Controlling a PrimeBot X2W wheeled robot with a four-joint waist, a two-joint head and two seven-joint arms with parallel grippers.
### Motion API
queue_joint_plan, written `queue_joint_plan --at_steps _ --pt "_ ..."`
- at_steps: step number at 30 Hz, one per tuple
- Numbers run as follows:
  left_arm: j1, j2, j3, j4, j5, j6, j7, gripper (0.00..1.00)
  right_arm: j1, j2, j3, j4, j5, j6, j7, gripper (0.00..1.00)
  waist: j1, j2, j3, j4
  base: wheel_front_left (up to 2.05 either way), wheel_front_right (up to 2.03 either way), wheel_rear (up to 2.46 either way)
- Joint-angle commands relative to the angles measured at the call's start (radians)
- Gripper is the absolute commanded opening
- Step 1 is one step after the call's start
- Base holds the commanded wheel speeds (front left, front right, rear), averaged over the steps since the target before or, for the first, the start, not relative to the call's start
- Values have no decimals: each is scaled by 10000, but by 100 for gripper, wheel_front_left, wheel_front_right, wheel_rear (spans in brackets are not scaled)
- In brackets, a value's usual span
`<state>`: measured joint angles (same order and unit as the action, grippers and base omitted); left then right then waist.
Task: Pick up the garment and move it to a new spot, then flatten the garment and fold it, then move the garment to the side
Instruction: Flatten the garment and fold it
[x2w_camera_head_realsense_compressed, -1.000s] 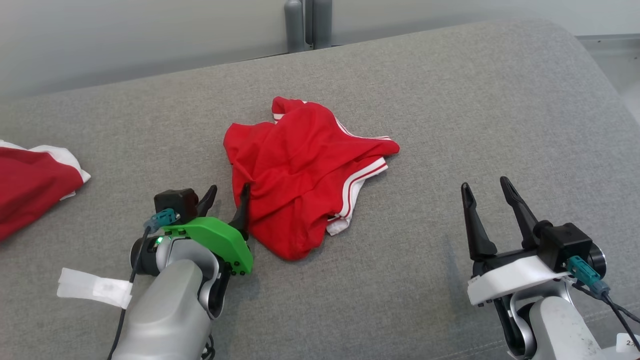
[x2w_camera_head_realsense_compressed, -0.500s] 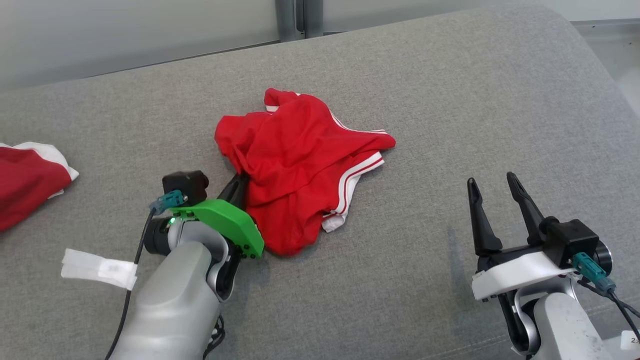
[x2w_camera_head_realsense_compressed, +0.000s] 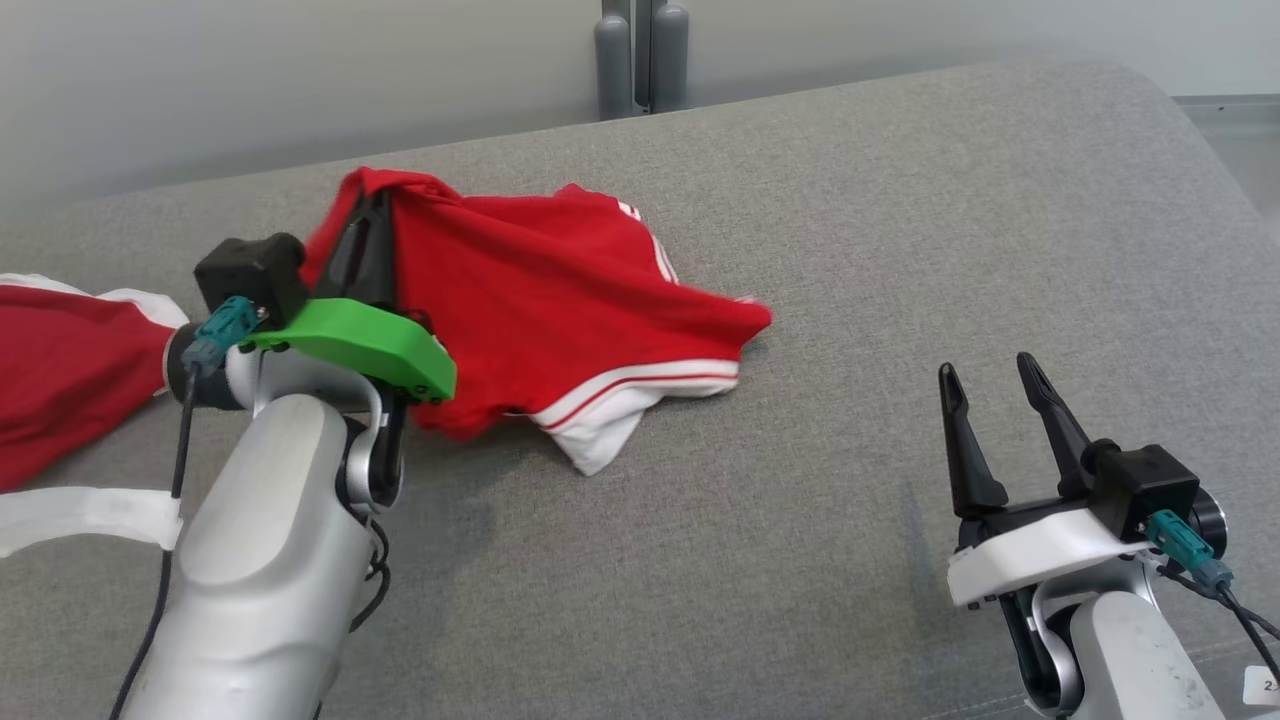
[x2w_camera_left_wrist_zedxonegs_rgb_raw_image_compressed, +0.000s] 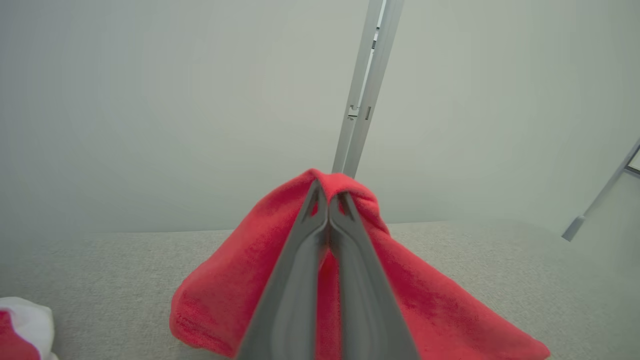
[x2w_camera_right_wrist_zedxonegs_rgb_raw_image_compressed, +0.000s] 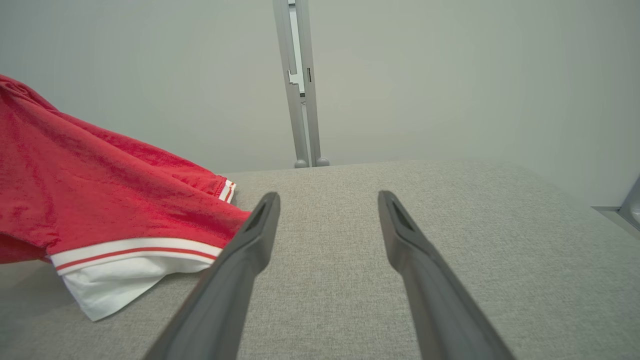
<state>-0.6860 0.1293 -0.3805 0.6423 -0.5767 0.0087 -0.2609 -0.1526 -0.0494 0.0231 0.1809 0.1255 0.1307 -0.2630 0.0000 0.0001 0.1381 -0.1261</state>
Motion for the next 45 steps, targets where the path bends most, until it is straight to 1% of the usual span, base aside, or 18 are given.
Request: queue_joint_plan --at_steps 1,2,4,6,8,12,18,19,20,21,22,25,28,32,38,42,45 --pt "235 224 205 -373 346 462 -52 0 86 -19 -47 15 27 1 -38 100 0 -1 -92 9 0 0 0" --pt "313 315 238 -570 602 742 -53 0 100 -21 -77 12 31 1 -38 100 0 -1 -115 3 0 0 0" --pt "519 338 276 -876 824 1148 -51 0 131 -19 -116 5 29 1 -38 100 0 -1 -154 -2 0 0 0" --pt "661 363 258 -1044 1004 1468 -32 0 173 -19 -143 9 19 1 -38 100 0 -1 -182 -7 0 0 0" --pt "771 392 239 -1085 1039 1676 88 0 181 -19 -139 24 20 1 -38 100 0 -1 -182 -25 0 0 0" --pt "905 527 285 -854 974 1789 233 0 129 -19 -51 19 51 1 -38 100 0 -1 -129 -80 0 0 0" --pt "591 805 445 136 892 1708 210 0 -64 -19 190 58 55 1 -38 100 0 -1 68 -183 0 0 0" --pt "525 825 517 351 851 1757 192 0 -89 -19 252 77 52 1 -38 100 0 -1 97 -193 0 0 0" --pt "495 838 550 587 841 1749 164 10 -110 -19 327 97 57 1 -38 100 0 -1 123 -204 0 0 0" --pt "442 817 580 765 800 1687 131 69 -132 -19 406 130 50 1 -38 100 0 -1 144 -207 0 0 0" --pt "372 774 655 904 733 1616 107 100 -154 -16 504 166 52 1 -38 100 0 -1 165 -203 0 0 0" --pt "282 596 788 1124 614 1392 19 100 -155 -19 765 285 43 1 -38 100 0 -1 180 -68 0 0 0" --pt "358 457 808 1105 741 1196 -50 100 -126 -16 1095 468 69 1 -38 100 0 -1 138 189 0 0 0" --pt "954 152 868 283 1155 939 -44 100 -130 -21 1626 826 133 1 -38 100 0 -1 54 655 0 0 0" --pt "2148 -157 786 -930 1797 519 -48 100 -421 -21 2317 1687 216 1 -38 100 0 -1 -52 1604 0 0 0" --pt "3015 -294 835 -1676 2075 395 -42 100 -879 -24 2793 2438 334 1 -38 100 0 -1 -81 2141 0 0 0" --pt "3636 -416 858 -2164 2223 322 -41 100 -1318 -28 2952 3180 467 1 -38 100 0 -1 -49 2599 0 0 0"
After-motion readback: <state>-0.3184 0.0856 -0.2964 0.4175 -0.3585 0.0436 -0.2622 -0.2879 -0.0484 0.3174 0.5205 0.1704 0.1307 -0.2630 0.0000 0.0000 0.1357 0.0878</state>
